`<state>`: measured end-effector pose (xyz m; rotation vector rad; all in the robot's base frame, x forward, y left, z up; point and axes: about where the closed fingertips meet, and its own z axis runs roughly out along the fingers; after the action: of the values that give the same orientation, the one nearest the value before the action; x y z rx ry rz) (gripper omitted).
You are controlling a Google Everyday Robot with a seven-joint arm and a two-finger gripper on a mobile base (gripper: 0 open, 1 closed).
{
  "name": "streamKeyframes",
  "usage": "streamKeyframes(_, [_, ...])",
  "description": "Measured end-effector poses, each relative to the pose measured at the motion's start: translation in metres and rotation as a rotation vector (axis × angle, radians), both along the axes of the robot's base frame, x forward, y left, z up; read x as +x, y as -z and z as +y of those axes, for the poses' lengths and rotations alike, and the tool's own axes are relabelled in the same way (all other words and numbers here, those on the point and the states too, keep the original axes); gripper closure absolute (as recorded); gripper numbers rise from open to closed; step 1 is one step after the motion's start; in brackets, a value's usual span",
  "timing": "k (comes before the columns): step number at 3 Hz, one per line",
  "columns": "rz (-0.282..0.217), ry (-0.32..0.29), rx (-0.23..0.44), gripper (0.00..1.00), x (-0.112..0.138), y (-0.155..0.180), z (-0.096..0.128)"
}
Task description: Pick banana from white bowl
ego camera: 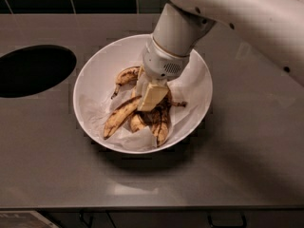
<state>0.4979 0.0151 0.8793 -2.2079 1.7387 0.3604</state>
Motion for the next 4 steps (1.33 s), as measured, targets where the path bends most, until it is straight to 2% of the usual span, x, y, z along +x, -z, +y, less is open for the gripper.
streamKeyframes(1, [0.000, 0.000, 0.000, 1.00, 0.000, 0.000, 0.000])
streamKeyframes(2, [-0.056, 0.022, -0.011, 1.00, -0.011, -0.023, 0.000])
streamKeyframes(4, [-0.213, 0.061, 0.004, 1.00, -0.055, -0.105, 0.001])
